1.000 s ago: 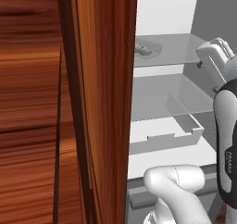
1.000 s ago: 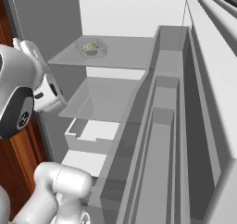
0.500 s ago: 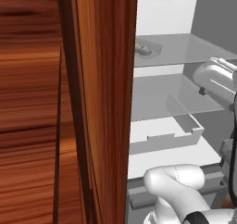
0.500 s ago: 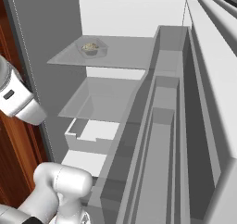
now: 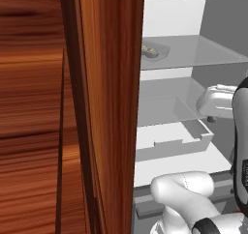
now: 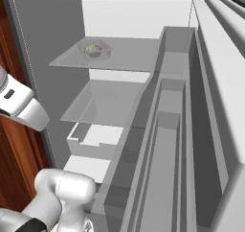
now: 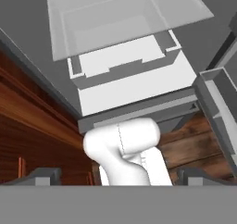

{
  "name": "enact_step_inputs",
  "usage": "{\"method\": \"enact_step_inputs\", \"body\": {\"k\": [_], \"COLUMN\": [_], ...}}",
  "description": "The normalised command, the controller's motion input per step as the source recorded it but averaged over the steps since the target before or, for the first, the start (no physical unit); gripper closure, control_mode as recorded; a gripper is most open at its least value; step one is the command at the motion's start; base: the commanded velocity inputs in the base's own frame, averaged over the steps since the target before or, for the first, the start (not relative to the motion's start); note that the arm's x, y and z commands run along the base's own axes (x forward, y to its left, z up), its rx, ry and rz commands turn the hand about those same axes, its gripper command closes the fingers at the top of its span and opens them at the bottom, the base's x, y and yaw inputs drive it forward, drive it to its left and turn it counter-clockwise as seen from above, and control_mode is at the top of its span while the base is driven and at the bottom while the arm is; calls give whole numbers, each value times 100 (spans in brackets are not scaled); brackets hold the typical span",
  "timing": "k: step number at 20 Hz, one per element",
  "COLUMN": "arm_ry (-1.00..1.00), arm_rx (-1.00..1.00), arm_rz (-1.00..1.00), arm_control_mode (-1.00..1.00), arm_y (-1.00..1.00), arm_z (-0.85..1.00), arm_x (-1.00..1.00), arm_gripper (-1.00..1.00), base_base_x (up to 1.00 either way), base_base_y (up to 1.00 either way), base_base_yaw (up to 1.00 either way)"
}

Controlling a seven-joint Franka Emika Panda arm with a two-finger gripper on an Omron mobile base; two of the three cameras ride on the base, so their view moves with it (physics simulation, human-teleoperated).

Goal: Place two dumplings into each of the tupperware containers and then place the containers in the fridge.

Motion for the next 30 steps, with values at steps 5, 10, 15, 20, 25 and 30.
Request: {"method": "enact_step_inputs", "body": {"k": [5,10,15,20,25,30], "arm_ry": [0,0,1,2,0,0], "arm_rx": [-5,-2,-4,-1,0,0], "arm_rz": [16,5,1,0,0,0], "arm_control_mode": [-100,-100,-100,-100,-100,100], "arm_y": [0,2,3,5,0,0], "arm_z": [-39,-17,0,0,-1,-1], "arm_x": [12,10,0,0,0,-7], "arm_gripper": [-100,-100,-100,-100,-100,-100], "base_base_x": [0,0,0,0,0,-64], "base_base_y": [0,0,0,0,0,0], "base_base_yaw": [0,0,0,0,0,0]}}
